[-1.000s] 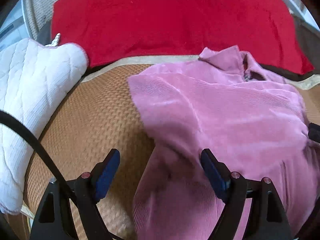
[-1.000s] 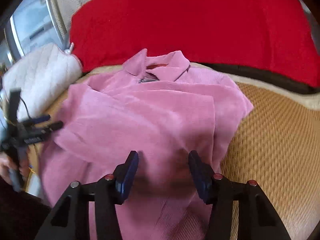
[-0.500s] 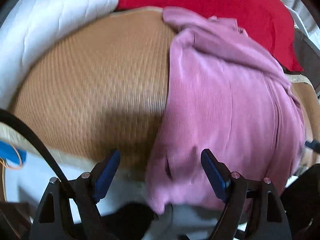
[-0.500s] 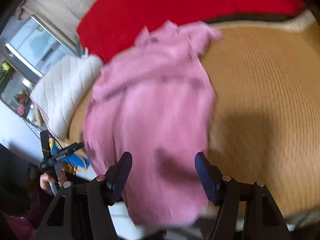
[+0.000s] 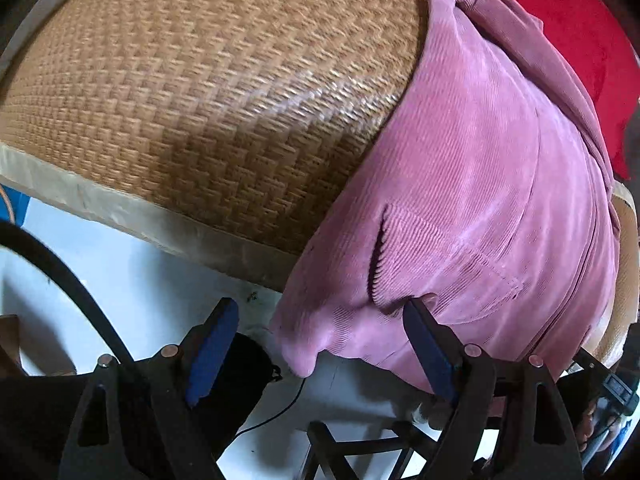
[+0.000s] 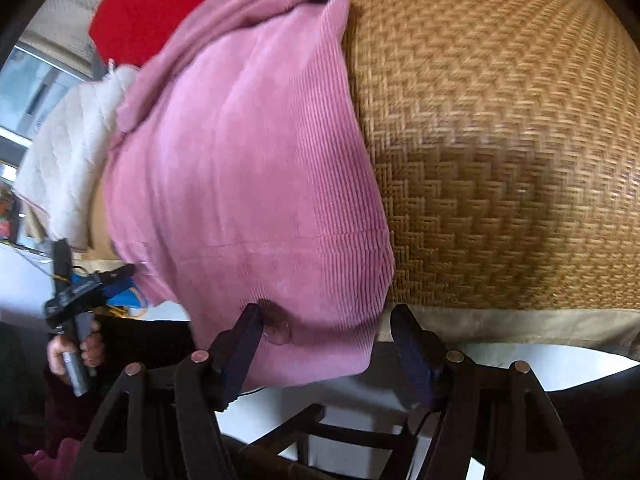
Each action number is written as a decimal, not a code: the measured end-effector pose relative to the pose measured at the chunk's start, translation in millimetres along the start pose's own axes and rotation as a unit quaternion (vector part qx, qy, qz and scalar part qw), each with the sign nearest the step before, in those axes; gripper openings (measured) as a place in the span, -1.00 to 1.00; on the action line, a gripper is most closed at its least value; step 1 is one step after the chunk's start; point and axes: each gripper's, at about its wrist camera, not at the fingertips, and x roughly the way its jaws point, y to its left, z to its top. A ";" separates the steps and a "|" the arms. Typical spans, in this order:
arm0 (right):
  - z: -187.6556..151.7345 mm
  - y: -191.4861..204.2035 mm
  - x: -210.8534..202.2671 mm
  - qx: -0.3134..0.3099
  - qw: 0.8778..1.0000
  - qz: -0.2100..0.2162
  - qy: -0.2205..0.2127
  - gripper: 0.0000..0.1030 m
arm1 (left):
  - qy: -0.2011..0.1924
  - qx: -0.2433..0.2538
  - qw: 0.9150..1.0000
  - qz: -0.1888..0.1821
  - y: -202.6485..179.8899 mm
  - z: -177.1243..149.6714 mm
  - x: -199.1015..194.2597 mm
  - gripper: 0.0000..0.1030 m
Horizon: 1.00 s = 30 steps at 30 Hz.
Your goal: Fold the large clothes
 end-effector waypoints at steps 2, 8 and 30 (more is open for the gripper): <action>1.0 5.1 10.4 0.003 1.000 -0.008 0.001 0.36 | 0.010 0.008 1.000 -0.013 -4.2 -1.1 6.1 0.64; -1.8 32.2 18.3 -0.019 1.000 0.006 -0.012 -0.38 | 0.009 0.033 0.998 -0.047 -19.0 -6.7 12.4 -0.69; 5.0 51.0 0.8 -0.053 0.997 0.043 -0.031 -0.69 | 0.018 0.019 0.999 -0.048 -24.1 -29.5 10.3 -0.92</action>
